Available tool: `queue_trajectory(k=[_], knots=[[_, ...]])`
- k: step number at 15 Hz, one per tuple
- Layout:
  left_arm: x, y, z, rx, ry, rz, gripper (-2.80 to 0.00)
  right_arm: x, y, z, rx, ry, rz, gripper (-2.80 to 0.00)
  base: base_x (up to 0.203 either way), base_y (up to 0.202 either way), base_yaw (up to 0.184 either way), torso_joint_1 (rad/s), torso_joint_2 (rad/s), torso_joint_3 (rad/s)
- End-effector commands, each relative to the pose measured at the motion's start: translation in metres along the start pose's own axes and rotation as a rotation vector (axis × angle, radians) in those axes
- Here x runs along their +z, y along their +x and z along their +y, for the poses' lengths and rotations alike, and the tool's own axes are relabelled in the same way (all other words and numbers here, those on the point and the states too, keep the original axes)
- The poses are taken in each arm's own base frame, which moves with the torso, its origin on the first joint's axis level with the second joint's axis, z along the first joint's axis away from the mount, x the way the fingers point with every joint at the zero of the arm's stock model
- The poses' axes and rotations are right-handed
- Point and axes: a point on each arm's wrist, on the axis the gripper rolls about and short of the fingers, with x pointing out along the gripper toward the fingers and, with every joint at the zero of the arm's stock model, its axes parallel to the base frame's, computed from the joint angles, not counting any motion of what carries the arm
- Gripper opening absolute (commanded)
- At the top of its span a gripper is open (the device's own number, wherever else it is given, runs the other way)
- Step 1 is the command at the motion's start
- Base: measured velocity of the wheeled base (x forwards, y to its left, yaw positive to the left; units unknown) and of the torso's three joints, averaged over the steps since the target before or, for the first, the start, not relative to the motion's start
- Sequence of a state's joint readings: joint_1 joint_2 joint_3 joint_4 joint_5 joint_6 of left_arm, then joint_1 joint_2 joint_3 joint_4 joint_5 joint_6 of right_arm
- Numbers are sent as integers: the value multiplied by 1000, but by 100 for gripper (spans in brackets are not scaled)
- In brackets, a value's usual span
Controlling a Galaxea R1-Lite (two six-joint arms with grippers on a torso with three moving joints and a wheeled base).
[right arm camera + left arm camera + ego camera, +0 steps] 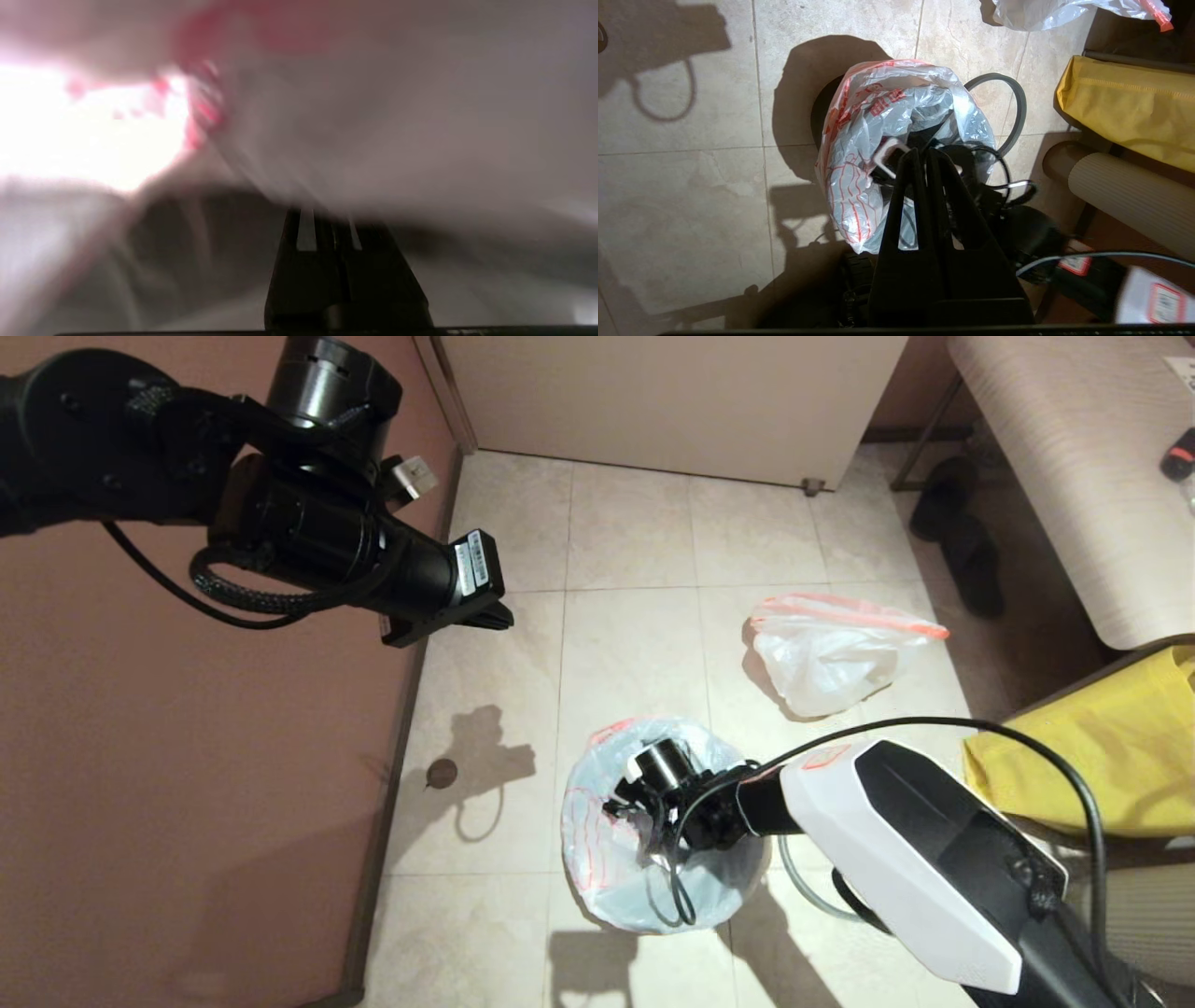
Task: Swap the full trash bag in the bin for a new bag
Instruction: Put the new garbage bag on the trash can
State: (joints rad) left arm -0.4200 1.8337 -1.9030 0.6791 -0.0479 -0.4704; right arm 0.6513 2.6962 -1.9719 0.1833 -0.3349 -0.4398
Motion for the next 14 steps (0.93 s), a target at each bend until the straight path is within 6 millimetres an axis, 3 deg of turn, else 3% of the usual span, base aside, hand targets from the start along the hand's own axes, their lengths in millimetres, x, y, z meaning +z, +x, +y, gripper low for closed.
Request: queue_trajectory(k=[1,4,7,11,14], knots=[[-2,10,1,21,-4,15,-280,-28,54,33,12,-32,15,-280,0,0,0,0,0,0],[-2,11,1,24,-3,16,-280,-35,66,36,6,-62,10,-280,0,0,0,0,0,0],[-4,13,-3,15,4,23,-280,-18,45,17,-17,-13,-44,-280,0,0,0,0,0,0],[-9,-4,-13,-17,19,15,-280,26,-35,-28,81,212,-254,-280,0,0,0,0,0,0],[-10,-14,-15,-30,24,4,-280,28,-106,-41,200,383,-302,-280,0,0,0,0,0,0]])
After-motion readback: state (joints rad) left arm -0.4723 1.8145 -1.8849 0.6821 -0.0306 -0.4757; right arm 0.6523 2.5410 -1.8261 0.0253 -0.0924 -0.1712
